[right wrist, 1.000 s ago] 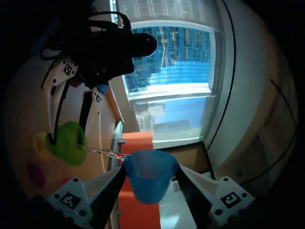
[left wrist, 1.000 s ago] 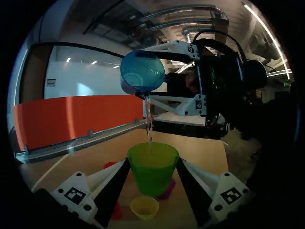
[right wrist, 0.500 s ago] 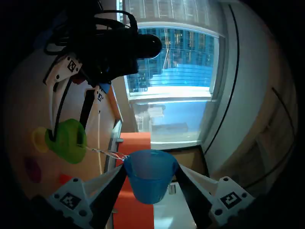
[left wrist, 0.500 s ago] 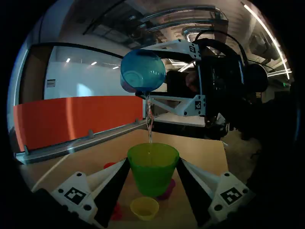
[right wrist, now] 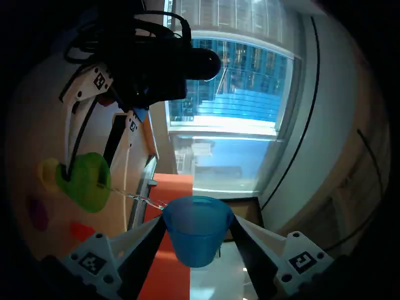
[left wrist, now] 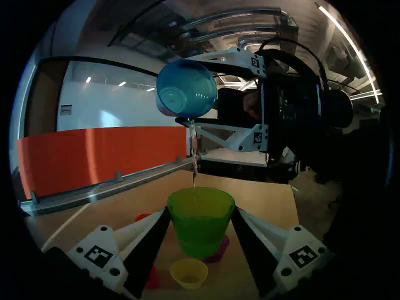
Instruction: Pour water
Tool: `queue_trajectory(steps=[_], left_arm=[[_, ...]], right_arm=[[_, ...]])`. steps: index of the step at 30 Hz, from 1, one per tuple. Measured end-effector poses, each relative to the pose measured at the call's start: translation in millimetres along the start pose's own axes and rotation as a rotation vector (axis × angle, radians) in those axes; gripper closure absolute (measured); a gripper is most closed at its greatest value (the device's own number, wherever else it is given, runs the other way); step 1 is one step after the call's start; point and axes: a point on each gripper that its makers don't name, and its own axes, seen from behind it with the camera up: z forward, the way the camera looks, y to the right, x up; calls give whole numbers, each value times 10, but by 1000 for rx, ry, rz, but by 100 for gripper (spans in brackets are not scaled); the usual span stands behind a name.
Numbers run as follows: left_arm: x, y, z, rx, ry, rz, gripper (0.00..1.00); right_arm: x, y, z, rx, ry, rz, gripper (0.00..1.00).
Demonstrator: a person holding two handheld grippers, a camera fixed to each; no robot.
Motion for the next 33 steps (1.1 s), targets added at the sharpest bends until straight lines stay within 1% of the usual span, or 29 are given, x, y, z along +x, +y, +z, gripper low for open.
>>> queue_trajectory(steps=[14, 23, 26, 28, 30, 33], left_arm=[[28, -48, -22, 9, 11, -12, 14], [66, -54, -32, 10, 21, -17, 14], [68, -55, -36, 10, 24, -18, 14], [70, -62, -37, 11, 24, -19, 14], [73, -69, -38, 13, 24, -19, 14], [80, -77, -42, 14, 25, -19, 14]], right_arm=[[134, 40, 56, -4, 15, -90, 9], [183, 17, 48, 3, 19, -109, 9], [202, 7, 36, 3, 22, -99, 9], [204, 2, 22, 2, 25, -79, 9], [196, -6, 4, 0, 26, -51, 9], [156, -25, -30, -4, 26, 12, 9]])
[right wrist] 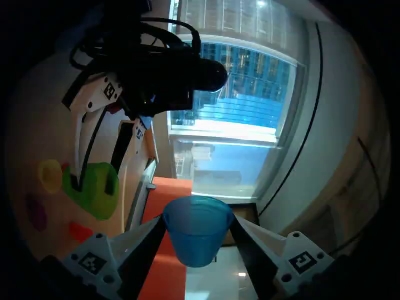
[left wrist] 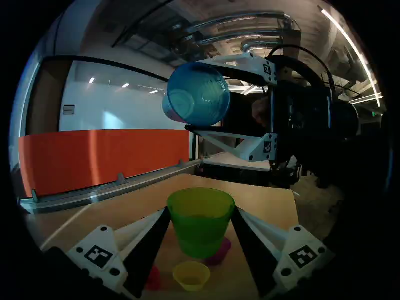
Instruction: Pour water
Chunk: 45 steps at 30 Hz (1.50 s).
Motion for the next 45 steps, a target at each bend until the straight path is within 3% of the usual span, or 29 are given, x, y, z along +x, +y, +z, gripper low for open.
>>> queue_trajectory(steps=[4, 13, 20, 29, 32, 38, 45], left_arm=[[11, -8, -1, 1, 2, 0, 14], [37, -19, -2, 4, 1, 11, 14], [70, -37, -20, 9, 5, 12, 14], [102, -73, -68, 26, 10, 19, 14], [117, -105, -86, 32, 13, 21, 14], [168, -181, -120, 54, 21, 24, 14], [169, -238, -163, 73, 19, 29, 14]], right_arm=[[-45, -55, -55, 0, 3, 112, 9], [-100, -211, -157, 2, 13, 425, 9], [-116, -281, -216, -13, 10, 710, 9], [-142, -431, -288, 26, -5, 1127, 9], [-137, -493, -310, 53, -9, 1224, 9], [-141, -573, -356, 76, -27, 1327, 9], [-227, -680, -410, 70, -63, 1350, 9]])
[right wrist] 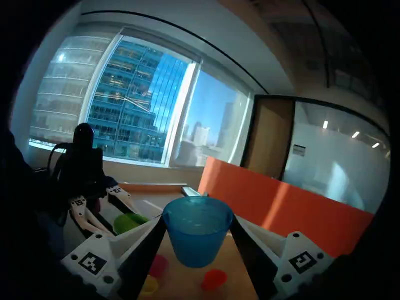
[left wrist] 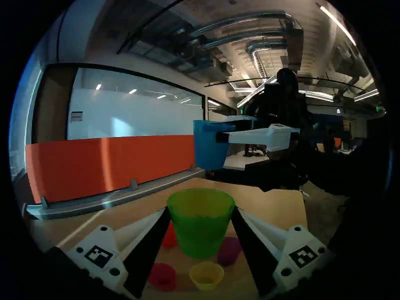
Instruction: Pour water
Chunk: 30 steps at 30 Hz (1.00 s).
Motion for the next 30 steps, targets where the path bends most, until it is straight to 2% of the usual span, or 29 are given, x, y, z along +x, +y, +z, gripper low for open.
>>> queue_trajectory(steps=[9, 20, 30], left_arm=[[-80, -128, -128, 43, -16, 0, 14], [-305, -348, -317, 113, -54, -34, 14], [-514, -402, -336, 131, -99, -41, 14]], right_arm=[[-278, 168, -122, -41, -40, 27, 9], [-640, 407, -286, -99, -79, 53, 9], [-1020, 538, -263, -106, -133, 132, 9]])
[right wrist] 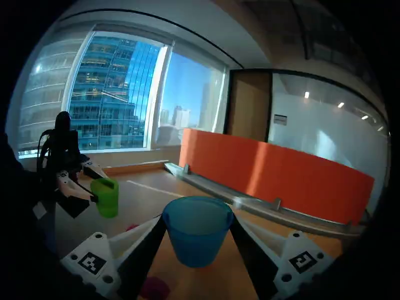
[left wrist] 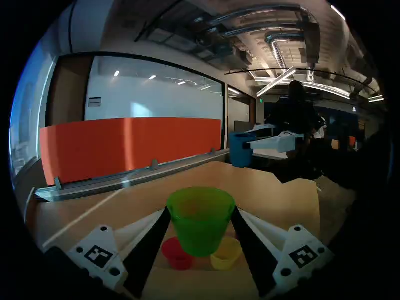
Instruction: Pour water
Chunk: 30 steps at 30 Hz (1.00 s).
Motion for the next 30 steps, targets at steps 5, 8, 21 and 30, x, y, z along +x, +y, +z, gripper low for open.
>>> queue_trajectory(steps=[5, 8, 21, 30], left_arm=[[-122, -22, -3, 3, -32, -2, 14], [-215, -13, -8, -2, -53, -4, 14], [-695, -5, -30, -20, -159, -16, 14], [-1033, -45, -6, -32, -239, -23, 14]], right_arm=[[-195, 46, 52, 8, -31, 16, 9], [-304, 64, 88, 19, -54, 30, 9], [-748, 106, 243, 55, -147, 54, 8], [-969, 119, 355, 72, -192, 47, 8]])
